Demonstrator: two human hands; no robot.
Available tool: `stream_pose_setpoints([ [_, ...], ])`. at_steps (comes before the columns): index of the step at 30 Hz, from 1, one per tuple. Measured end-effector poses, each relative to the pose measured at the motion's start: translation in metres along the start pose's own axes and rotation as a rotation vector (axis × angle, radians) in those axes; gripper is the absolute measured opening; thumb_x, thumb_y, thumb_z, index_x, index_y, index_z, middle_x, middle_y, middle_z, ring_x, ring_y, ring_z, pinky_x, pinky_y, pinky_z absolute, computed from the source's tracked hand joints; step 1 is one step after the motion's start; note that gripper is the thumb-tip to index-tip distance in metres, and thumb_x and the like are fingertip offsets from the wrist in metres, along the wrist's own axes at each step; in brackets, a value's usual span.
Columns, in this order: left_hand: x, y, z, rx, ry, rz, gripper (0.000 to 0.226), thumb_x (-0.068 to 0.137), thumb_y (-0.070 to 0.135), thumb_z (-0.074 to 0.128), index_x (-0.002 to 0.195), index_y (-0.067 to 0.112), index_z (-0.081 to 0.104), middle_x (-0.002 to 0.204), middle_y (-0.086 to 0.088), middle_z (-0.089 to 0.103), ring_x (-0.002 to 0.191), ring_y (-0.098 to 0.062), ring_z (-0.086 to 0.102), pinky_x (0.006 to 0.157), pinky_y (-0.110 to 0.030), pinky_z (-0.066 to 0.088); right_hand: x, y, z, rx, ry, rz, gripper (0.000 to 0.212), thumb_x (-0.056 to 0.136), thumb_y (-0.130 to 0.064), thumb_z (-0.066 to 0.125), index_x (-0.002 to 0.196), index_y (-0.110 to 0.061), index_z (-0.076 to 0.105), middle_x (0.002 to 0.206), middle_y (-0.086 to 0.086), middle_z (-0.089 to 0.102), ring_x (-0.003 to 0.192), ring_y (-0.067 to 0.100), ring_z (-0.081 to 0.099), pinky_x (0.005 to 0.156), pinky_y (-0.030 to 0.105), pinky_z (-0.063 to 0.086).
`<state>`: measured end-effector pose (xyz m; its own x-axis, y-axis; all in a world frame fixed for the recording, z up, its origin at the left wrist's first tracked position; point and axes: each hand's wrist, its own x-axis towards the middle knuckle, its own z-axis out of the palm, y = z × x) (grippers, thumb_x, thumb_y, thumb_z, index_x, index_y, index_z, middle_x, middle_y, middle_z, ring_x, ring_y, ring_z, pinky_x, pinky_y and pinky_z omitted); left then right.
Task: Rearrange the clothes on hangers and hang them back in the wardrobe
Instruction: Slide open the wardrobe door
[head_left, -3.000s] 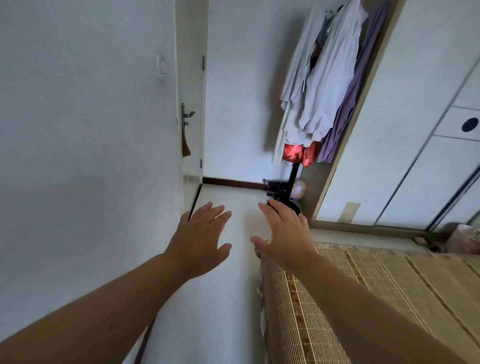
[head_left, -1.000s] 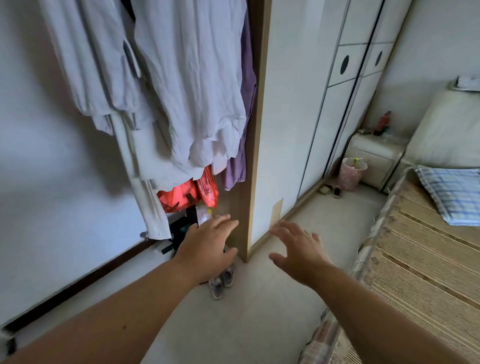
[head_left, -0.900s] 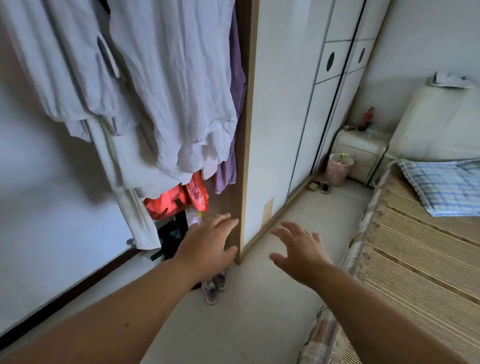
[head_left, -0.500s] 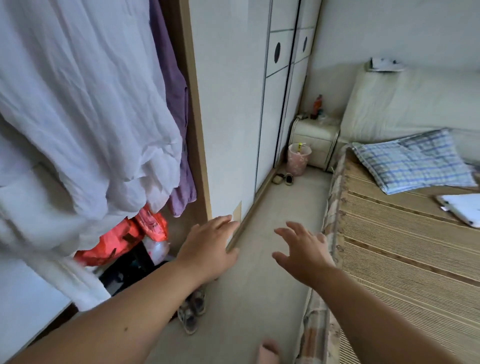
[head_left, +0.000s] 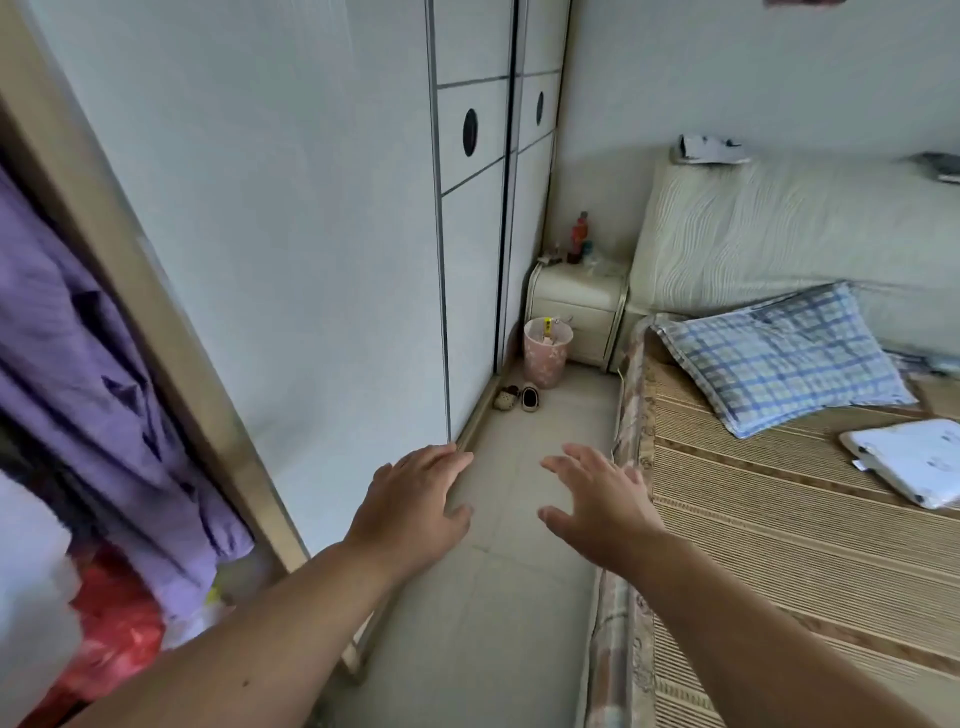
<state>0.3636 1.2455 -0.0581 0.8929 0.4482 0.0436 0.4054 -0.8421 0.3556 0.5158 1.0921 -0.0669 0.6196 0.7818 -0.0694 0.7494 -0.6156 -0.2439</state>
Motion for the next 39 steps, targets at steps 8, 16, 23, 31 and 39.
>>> stream_pose_setpoints([
  [8,0.117,-0.015,-0.003,0.034,0.019,0.017,0.066,0.076,0.047,0.031,0.14,0.032,0.041,0.147,0.014,0.037,0.138,-0.004,0.027,0.11,-0.028,0.019,0.096,0.042,-0.019,0.004,-0.024,0.024,0.06,0.087,-0.05,0.051,0.142,-0.035,0.031,0.153,-0.003,0.025,0.138,0.017,0.03,0.112,0.044,0.019],
  [16,0.268,-0.056,0.001,0.039,0.049,0.052,0.061,0.077,0.043,0.035,0.136,0.03,0.047,0.143,0.01,0.043,0.135,-0.008,0.035,0.107,-0.032,0.026,0.245,0.066,-0.039,-0.036,0.016,0.001,0.06,0.087,-0.049,0.05,0.141,-0.035,0.031,0.152,-0.004,0.024,0.138,0.017,0.029,0.113,0.045,0.021],
  [23,0.399,-0.077,-0.033,0.023,0.097,0.069,0.06,0.078,0.046,0.035,0.135,0.032,0.047,0.144,0.011,0.041,0.134,-0.009,0.036,0.106,-0.03,0.026,0.376,0.066,-0.067,0.018,0.101,-0.05,0.06,0.086,-0.047,0.052,0.141,-0.04,0.031,0.152,-0.01,0.025,0.138,0.013,0.027,0.113,0.044,0.018],
  [31,0.48,-0.098,-0.054,0.03,0.199,0.037,0.051,0.091,0.036,0.051,0.141,0.032,0.039,0.143,0.015,0.038,0.132,-0.007,0.032,0.103,-0.019,0.028,0.496,0.056,-0.096,0.044,0.209,-0.243,0.057,0.087,-0.048,0.05,0.141,-0.041,0.03,0.153,-0.01,0.023,0.139,0.011,0.024,0.113,0.038,0.016],
  [39,0.55,-0.098,-0.078,0.072,0.491,-0.127,0.051,0.089,0.037,0.049,0.139,0.03,0.04,0.14,0.015,0.044,0.129,-0.006,0.038,0.101,-0.013,0.022,0.614,0.039,-0.12,0.229,0.419,-0.716,0.055,0.076,-0.036,0.061,0.128,-0.034,0.045,0.133,-0.002,0.055,0.119,0.018,0.054,0.094,0.049,0.046],
])
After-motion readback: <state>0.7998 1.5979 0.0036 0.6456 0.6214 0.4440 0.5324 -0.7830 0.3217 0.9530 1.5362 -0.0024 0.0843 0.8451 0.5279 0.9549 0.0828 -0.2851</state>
